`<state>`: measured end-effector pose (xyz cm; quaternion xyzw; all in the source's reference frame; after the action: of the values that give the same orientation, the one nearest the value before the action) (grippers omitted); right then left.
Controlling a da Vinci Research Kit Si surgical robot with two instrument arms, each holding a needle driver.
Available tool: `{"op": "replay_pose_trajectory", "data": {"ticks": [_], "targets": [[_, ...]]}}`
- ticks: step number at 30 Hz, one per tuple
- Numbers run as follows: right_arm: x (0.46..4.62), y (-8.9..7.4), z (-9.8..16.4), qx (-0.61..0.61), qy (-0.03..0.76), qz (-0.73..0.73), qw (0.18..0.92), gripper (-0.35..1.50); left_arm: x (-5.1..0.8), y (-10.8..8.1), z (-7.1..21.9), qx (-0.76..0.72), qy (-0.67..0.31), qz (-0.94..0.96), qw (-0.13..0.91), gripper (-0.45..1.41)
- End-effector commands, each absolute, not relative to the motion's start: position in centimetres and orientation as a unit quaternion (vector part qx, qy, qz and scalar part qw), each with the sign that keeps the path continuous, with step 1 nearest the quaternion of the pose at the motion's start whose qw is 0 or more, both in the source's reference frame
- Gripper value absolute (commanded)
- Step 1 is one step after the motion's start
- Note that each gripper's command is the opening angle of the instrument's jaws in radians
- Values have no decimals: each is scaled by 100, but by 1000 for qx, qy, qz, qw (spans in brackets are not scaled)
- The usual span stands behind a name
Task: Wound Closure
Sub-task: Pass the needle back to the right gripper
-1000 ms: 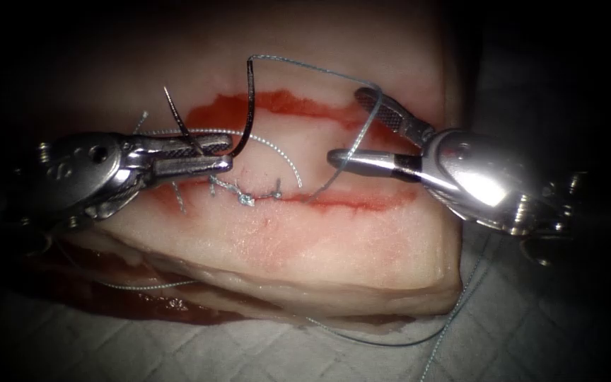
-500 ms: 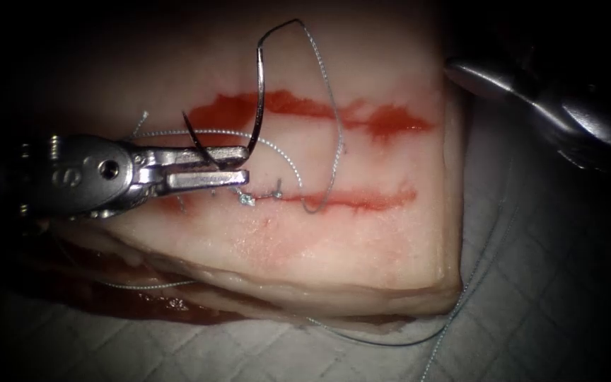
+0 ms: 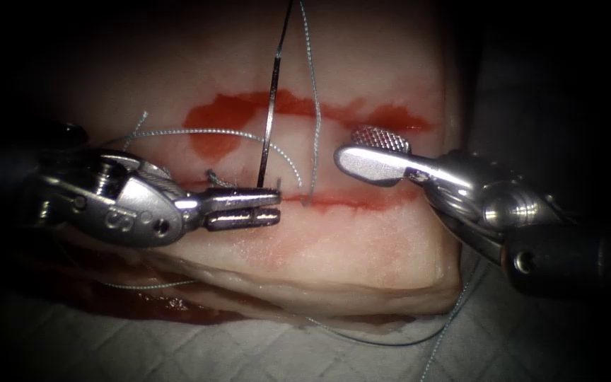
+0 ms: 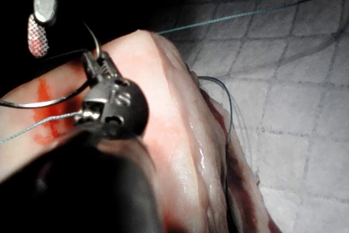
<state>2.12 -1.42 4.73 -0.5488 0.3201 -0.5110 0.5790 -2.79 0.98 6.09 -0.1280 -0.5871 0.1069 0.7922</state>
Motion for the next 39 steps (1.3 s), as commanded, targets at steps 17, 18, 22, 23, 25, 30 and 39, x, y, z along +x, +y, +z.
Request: {"op": "replay_pose_trajectory", "data": {"ticks": [17, 18, 22, 23, 25, 30, 39], "targets": [[236, -132, 510, -562, 359, -512, 541, 103, -312, 71, 608, -134, -590, 136, 785, -45], [237, -132, 510, -564, 359, -511, 541, 103, -313, 70, 608, -134, -590, 137, 784, -45], [241, -131, 509, -573, 357, -502, 540, 101, -317, 66, 609, -133, -591, 142, 783, -45], [242, -131, 509, -577, 355, -499, 541, 101, -317, 65, 609, -133, -591, 142, 783, -45], [242, -131, 509, -582, 355, -494, 540, 99, -318, 65, 609, -133, -591, 142, 783, -45], [244, -130, 509, -584, 357, -492, 537, 98, -319, 63, 609, -133, -590, 144, 783, -45], [245, -124, 510, -627, 346, -551, 428, 136, -319, 63, 609, -132, -589, 145, 784, -45]]}}
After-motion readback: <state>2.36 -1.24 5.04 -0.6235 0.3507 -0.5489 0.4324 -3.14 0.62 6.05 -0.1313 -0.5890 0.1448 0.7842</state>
